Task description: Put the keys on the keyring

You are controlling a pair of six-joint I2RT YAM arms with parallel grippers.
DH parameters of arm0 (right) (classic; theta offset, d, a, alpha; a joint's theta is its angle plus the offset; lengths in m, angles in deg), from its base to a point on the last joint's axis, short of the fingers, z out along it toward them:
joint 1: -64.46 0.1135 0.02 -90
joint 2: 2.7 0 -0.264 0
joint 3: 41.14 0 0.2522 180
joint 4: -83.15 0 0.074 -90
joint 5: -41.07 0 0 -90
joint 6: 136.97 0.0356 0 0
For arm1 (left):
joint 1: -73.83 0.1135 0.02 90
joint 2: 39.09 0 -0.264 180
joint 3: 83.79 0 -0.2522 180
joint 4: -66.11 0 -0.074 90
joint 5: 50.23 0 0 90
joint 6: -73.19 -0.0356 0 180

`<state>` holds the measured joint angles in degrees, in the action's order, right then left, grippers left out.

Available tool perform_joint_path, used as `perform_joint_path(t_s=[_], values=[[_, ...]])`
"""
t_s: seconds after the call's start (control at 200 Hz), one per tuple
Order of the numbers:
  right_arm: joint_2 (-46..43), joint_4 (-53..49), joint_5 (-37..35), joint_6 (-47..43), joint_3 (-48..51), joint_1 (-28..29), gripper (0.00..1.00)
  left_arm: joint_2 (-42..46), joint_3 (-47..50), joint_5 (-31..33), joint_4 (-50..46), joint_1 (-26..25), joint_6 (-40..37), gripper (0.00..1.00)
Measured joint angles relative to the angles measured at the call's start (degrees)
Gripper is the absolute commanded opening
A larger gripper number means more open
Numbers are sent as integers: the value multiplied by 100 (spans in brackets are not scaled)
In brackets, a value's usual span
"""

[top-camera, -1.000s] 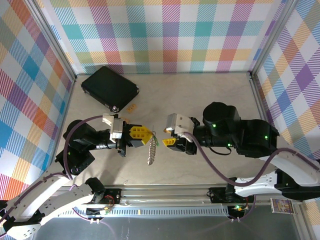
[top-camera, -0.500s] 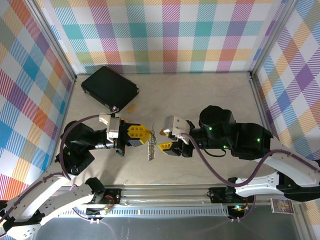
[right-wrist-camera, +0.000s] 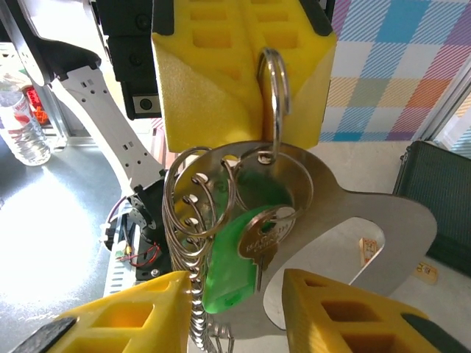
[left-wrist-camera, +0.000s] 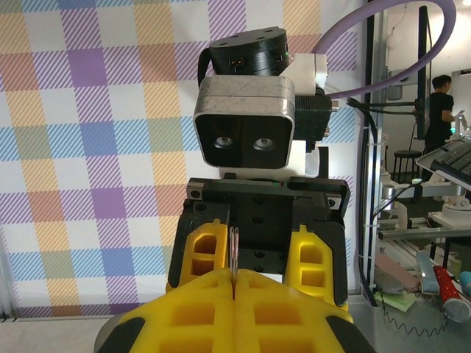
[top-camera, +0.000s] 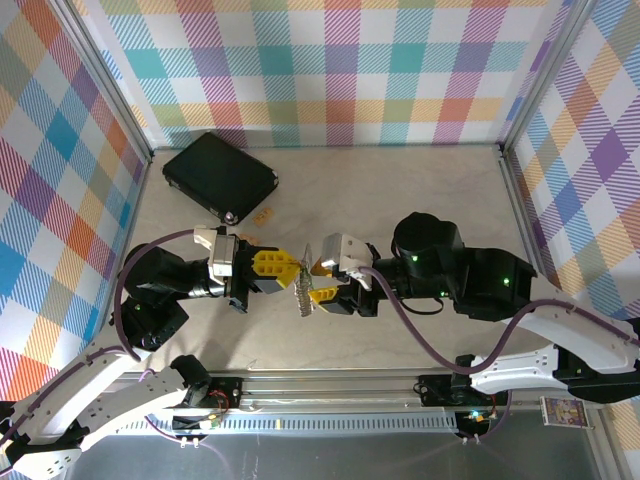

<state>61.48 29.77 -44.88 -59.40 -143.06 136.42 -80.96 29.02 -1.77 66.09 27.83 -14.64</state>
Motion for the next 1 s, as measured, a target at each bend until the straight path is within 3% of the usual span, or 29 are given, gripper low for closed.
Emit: perform_joint_path(t_s=[0.14,0.475,1.0], values=[[0,85,13,20,39,-7,29,0,4,-2,0,0,2,0],[0,234,13,22,90,-37,30,0,7,-103,0,0,35,0],[28,487,-107,11,234,-70,8,0,7,-149,4,0,111,0]])
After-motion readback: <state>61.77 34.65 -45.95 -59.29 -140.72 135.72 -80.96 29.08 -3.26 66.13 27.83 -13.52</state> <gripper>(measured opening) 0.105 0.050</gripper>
